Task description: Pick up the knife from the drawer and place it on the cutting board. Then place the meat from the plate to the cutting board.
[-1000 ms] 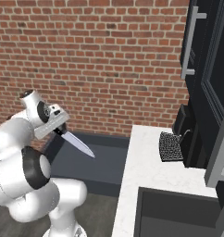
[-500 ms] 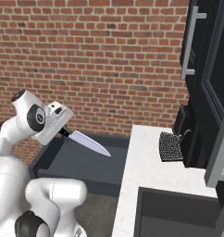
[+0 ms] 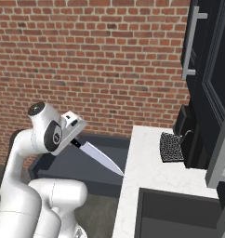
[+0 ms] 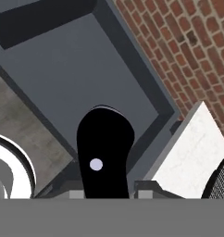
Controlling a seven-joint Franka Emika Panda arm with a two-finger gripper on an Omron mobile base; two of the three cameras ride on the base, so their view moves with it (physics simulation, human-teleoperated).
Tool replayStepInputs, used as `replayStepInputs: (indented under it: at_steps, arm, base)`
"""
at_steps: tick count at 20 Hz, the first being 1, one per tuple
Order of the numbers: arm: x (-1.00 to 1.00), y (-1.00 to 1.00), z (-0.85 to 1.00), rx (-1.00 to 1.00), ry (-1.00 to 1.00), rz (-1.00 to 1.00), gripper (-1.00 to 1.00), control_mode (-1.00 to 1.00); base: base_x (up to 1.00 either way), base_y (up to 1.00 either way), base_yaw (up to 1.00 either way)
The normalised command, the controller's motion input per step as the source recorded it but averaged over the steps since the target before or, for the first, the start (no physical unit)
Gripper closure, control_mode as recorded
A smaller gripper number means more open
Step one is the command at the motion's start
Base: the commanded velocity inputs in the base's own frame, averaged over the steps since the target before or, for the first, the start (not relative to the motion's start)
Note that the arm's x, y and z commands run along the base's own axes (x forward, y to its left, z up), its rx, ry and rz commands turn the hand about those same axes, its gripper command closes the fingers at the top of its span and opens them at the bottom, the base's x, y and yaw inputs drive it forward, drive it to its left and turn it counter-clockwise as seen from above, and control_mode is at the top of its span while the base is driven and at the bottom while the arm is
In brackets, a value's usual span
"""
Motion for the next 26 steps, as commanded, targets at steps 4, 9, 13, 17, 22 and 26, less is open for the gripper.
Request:
replayStepInputs:
  at_steps: [4,9,13,17,22,26]
  arm:
    - [0.0,0.0,0.0,0.0,0.0,0.0,1.0,-1.0]
    - [0.0,0.06,-0.01,0.0,0.01,0.0,1.0,-1.0]
    - [-0.03,0.25,-0.05,0.0,0.05,0.0,1.0,1.0]
    - [0.0,0.0,0.0,0.0,0.0,0.0,1.0,1.0]
    - [0.0,0.0,0.0,0.0,0.0,0.0,1.0,1.0]
    - [0.0,0.0,0.0,0.0,0.0,0.0,1.0,1.0]
  base:
    - [0.0,0.0,0.0]
    - [0.0,0.0,0.0]
    - [-0.02,0.09,0.0]
    - [-0.02,0.78,-0.09]
    - [0.0,0.79,-0.49]
    - [-0.08,0.19,-0.9]
